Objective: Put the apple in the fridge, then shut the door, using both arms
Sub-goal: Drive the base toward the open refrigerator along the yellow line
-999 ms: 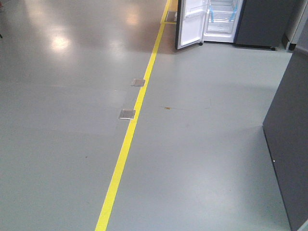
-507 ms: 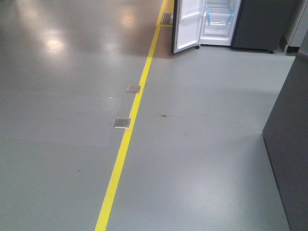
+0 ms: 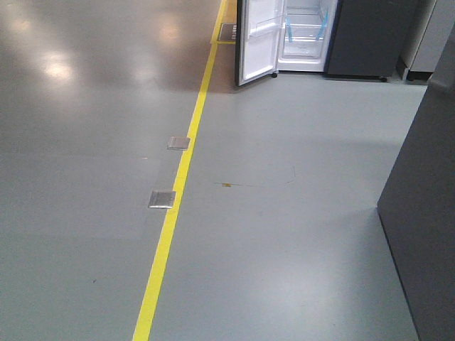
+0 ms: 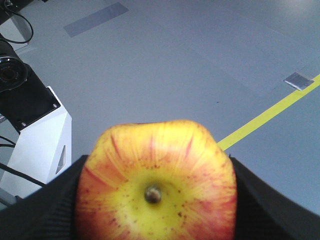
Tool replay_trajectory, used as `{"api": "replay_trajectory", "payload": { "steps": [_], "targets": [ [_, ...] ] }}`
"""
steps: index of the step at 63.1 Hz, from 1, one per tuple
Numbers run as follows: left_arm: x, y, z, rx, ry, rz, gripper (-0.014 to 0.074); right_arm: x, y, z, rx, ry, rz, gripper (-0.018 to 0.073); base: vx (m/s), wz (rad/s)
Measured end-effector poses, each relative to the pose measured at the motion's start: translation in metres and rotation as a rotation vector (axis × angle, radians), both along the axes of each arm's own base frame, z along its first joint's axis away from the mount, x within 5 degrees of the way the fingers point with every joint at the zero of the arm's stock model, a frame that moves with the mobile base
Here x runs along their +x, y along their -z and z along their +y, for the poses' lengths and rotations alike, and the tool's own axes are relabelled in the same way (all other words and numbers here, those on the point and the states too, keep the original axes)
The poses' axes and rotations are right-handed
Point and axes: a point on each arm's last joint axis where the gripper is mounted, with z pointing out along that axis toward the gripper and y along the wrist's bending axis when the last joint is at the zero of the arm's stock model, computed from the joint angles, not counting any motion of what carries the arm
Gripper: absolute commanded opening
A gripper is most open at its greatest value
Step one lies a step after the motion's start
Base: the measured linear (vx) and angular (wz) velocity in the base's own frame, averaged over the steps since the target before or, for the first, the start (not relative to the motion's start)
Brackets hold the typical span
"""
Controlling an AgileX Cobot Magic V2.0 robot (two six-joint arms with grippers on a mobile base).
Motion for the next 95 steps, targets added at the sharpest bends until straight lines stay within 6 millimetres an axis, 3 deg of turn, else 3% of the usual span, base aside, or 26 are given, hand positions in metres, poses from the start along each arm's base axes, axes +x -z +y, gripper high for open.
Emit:
{"api": "replay_trajectory", "payload": {
  "steps": [95],
  "targets": [
    [0.0000, 0.0000, 0.0000, 0.000, 0.000, 0.000, -0.0006, -0.0001, 0.0000, 0.0000, 0.000, -0.001, 0.001, 0.0367, 0.21, -0.05]
  ]
}}
